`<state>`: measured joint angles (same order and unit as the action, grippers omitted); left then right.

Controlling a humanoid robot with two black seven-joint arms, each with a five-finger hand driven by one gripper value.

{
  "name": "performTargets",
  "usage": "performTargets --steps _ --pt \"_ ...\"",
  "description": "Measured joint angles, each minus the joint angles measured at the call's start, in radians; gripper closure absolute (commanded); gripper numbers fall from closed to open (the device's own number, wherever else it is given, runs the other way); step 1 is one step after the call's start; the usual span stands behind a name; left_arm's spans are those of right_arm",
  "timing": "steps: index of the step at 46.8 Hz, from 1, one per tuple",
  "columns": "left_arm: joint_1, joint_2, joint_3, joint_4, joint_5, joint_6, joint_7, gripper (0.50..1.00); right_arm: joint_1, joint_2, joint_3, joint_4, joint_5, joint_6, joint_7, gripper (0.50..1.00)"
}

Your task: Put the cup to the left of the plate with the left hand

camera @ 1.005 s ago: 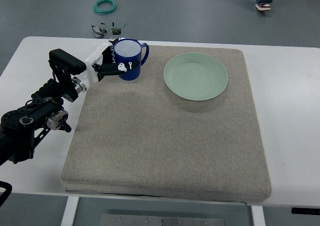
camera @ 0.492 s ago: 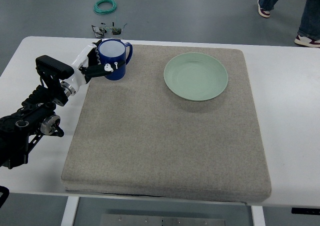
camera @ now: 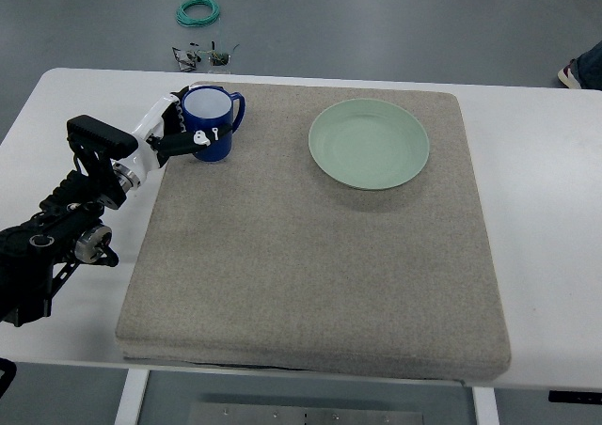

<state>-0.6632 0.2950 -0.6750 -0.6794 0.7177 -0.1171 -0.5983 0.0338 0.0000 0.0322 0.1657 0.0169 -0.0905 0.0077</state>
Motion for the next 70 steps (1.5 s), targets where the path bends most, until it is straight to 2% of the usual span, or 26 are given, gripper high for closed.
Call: performTargets --steps 6,9,14,17,29,33,53,61,70 --pt "0.000 -0.002 0.000 0.000 0.000 0.002 0.000 0.720 0.000 0.000 0.000 0.000 0.000 0.000 0.000 0.566" --pt "0.001 -0.002 -0.002 0.000 -0.001 0.002 0.000 0.665 0.000 0.000 0.000 0.000 0.000 0.000 0.000 0.566" --pt "0.001 -0.007 -0.005 0.000 -0.001 0.002 0.001 0.649 0.000 0.000 0.000 0.000 0.000 0.000 0.000 0.566" --pt "0.001 -0.008 -0.006 0.000 -0.003 0.002 0.001 0.615 0.000 0.000 0.000 0.000 0.000 0.000 0.000 0.566" --pt "0.001 -0.008 -0.005 0.000 -0.024 0.001 0.001 0.607 0.000 0.000 0.000 0.000 0.000 0.000 0.000 0.566" --pt "0.001 -0.008 -0.005 -0.001 -0.026 0.001 0.001 0.549 0.000 0.000 0.000 0.000 0.000 0.000 0.000 0.566" --pt "-0.009 0.013 -0.012 -0.058 -0.084 -0.001 0.000 0.536 0.000 0.000 0.000 0.000 0.000 0.000 0.000 0.566" --pt "-0.011 0.047 -0.063 -0.103 -0.093 -0.001 0.000 0.508 0.000 0.000 0.000 0.000 0.000 0.000 0.000 0.566" --pt "-0.039 0.093 -0.124 -0.156 -0.111 -0.001 0.001 0.506 0.000 0.000 0.000 0.000 0.000 0.000 0.000 0.566"
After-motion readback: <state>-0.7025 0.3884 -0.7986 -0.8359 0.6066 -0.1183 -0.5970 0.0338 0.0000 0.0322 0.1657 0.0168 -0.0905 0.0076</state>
